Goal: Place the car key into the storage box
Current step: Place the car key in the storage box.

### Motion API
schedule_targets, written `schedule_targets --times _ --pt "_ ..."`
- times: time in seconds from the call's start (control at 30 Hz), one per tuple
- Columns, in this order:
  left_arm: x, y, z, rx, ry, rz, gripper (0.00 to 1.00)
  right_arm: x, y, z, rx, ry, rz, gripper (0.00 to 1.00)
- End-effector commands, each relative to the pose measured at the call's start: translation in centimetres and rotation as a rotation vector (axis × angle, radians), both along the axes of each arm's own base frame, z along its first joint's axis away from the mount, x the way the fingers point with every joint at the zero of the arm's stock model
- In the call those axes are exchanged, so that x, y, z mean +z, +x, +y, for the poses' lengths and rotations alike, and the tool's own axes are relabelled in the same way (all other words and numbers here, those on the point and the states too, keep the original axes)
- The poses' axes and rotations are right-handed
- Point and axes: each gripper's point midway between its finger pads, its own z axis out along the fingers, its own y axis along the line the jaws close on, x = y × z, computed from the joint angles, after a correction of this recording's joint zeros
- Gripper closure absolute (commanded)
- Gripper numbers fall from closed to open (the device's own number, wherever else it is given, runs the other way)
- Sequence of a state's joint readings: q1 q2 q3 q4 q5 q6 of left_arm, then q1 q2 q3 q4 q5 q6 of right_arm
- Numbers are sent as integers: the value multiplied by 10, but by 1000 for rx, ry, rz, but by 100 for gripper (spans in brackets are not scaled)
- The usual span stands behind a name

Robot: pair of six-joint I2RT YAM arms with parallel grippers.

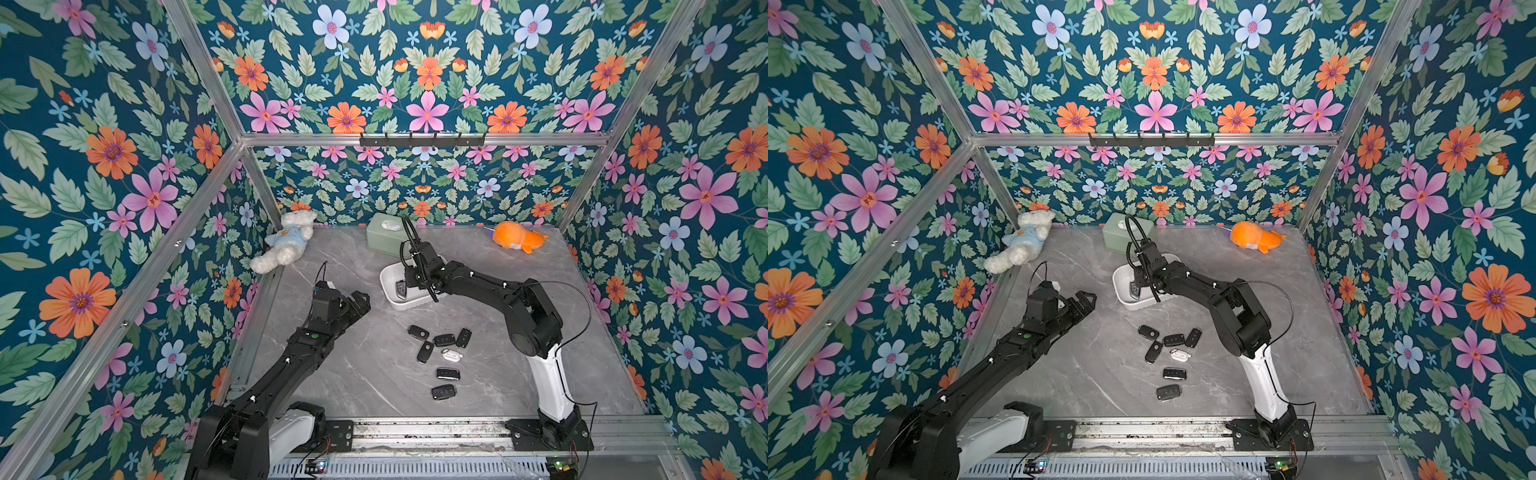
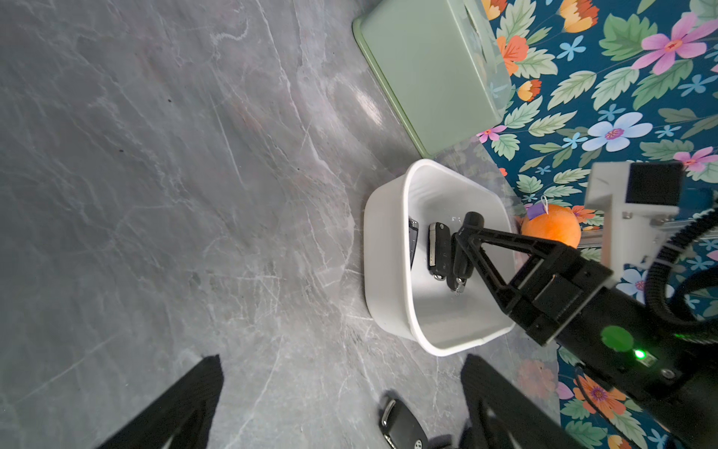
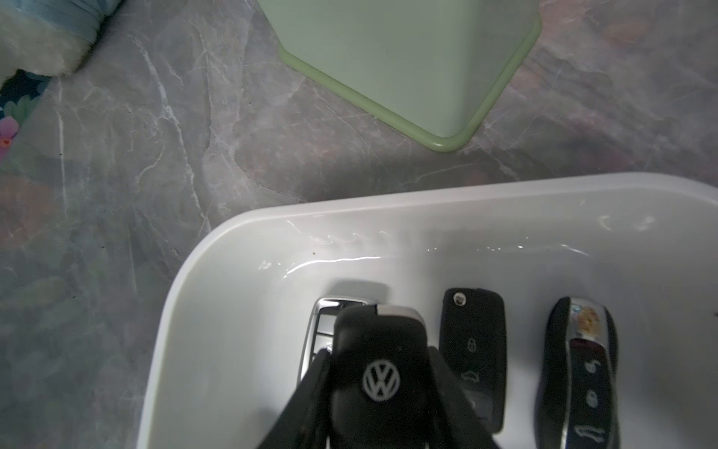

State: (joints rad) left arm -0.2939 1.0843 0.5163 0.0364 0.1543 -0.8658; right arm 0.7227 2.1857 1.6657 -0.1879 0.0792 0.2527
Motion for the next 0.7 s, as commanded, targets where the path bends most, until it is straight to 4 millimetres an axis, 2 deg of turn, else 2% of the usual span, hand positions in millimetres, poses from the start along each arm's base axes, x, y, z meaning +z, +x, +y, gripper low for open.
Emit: schedule_targets --times 0.0,0.33,0.5,0.57,0.67 --pt "-4 -3 3 -1 15 15 1 -6 4 -3 -21 -29 -3 67" --pt "-9 -8 4 1 14 33 1 -28 9 -3 -27 -79 19 66" --pt "-8 -8 5 5 13 32 1 -33 11 -3 -33 -86 22 65" --pt "-8 -8 6 7 13 31 1 -34 11 -3 -30 -89 27 61" --pt "-9 -8 6 6 13 33 1 -33 11 -1 -28 -88 28 47"
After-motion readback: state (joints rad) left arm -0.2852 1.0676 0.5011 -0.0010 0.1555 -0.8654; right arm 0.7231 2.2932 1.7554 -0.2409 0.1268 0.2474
